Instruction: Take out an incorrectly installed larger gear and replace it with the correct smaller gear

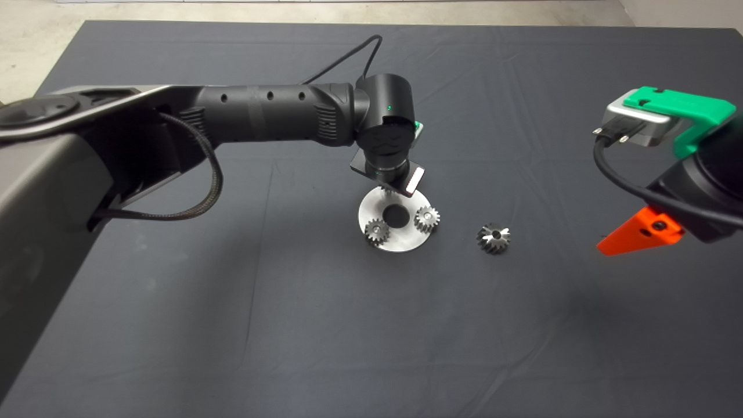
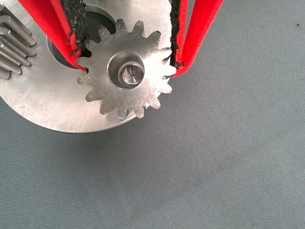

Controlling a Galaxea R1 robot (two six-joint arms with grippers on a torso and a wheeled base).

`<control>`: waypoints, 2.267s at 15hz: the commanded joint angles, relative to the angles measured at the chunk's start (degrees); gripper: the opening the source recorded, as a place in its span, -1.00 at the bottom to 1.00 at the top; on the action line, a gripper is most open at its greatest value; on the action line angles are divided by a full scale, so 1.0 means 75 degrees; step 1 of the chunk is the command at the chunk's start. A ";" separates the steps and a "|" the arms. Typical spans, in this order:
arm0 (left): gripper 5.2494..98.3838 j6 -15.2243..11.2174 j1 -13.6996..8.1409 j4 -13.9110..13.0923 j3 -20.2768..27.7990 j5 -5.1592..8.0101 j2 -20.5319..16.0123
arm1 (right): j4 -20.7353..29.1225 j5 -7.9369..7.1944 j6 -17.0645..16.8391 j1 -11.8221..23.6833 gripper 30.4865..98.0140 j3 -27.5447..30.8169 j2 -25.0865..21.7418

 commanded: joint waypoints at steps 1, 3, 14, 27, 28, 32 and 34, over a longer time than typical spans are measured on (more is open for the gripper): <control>-0.34 -0.0182 -0.0191 -0.0001 0.0252 0.0032 0.0018 | 0.0232 -0.0083 0.0041 0.0188 0.83 0.0054 -0.0030; -0.27 -0.0380 -0.0191 0.0010 0.0334 0.0032 0.0018 | 0.0232 -0.0083 0.0041 0.0188 0.83 0.0054 -0.0030; 0.04 -0.0452 -0.0203 0.0010 0.0393 0.0020 0.0018 | 0.0232 -0.0071 0.0041 0.0188 0.83 0.0054 -0.0007; 0.25 0.0416 -0.0887 0.0467 0.0335 0.0599 0.0007 | 0.0226 -0.0059 0.0041 0.0188 0.83 0.0043 0.0040; 0.25 0.0333 -0.1082 0.0419 0.0346 0.0890 -0.0030 | 0.0232 -0.0070 0.0041 0.0188 0.83 0.0054 0.0015; 0.35 -0.0495 -0.2061 -0.1776 0.2263 0.1169 -0.2381 | 0.0232 -0.0083 0.0041 0.0188 0.83 0.0125 -0.0030; 0.45 -0.0893 -0.2486 -0.3054 0.3422 0.1180 -0.3561 | 0.0232 -0.0083 0.0029 0.0176 0.83 0.0136 -0.0018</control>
